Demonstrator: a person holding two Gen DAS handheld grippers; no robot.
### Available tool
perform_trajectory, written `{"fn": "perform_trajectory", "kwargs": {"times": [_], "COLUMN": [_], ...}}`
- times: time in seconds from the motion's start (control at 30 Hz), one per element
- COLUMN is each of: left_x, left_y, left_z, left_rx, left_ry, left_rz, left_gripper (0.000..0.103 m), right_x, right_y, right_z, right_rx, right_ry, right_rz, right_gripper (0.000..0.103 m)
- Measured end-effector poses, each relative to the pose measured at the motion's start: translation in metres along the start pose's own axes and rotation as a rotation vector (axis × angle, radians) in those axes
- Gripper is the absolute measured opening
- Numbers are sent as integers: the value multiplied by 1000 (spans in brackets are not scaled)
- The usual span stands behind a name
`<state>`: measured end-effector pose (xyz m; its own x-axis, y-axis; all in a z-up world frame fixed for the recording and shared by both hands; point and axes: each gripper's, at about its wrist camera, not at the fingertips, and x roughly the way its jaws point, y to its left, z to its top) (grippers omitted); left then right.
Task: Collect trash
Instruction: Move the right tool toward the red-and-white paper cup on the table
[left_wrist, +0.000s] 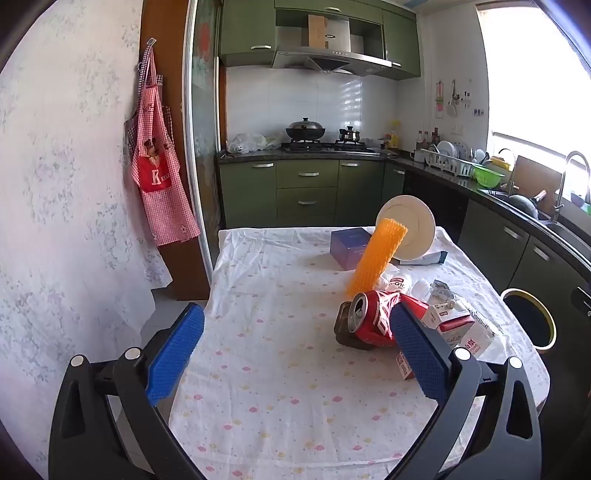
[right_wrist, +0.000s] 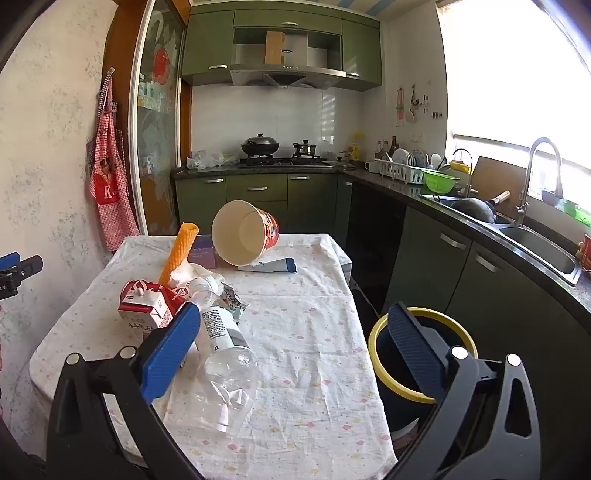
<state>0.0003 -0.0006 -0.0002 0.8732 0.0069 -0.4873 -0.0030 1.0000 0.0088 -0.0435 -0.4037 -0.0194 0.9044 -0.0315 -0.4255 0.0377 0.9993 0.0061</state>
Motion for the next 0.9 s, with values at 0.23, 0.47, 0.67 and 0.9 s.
{"fn": "perform_trajectory", "kwargs": {"times": [0.23,0.47,0.67,0.9], "left_x": [2,3,3,3], "left_y": [6,-4,-4,-6], "left_z": [0,3,3,4], "left_rx": [-4,22,25,31], "left_ry": [7,-3,-1,1], "left_rz": [-20,-15,-20,-26], "left_gripper": [99,99,99,99], "right_x": [5,9,9,10], "right_y": [1,1,1,1], "right_z": [0,0,1,-1], "right_rx": [-3,-4,-2,-2], "right_ry": [3,7,7,10], "right_rz": [-7,-8,-9,-8], "right_gripper": [97,97,97,97]}}
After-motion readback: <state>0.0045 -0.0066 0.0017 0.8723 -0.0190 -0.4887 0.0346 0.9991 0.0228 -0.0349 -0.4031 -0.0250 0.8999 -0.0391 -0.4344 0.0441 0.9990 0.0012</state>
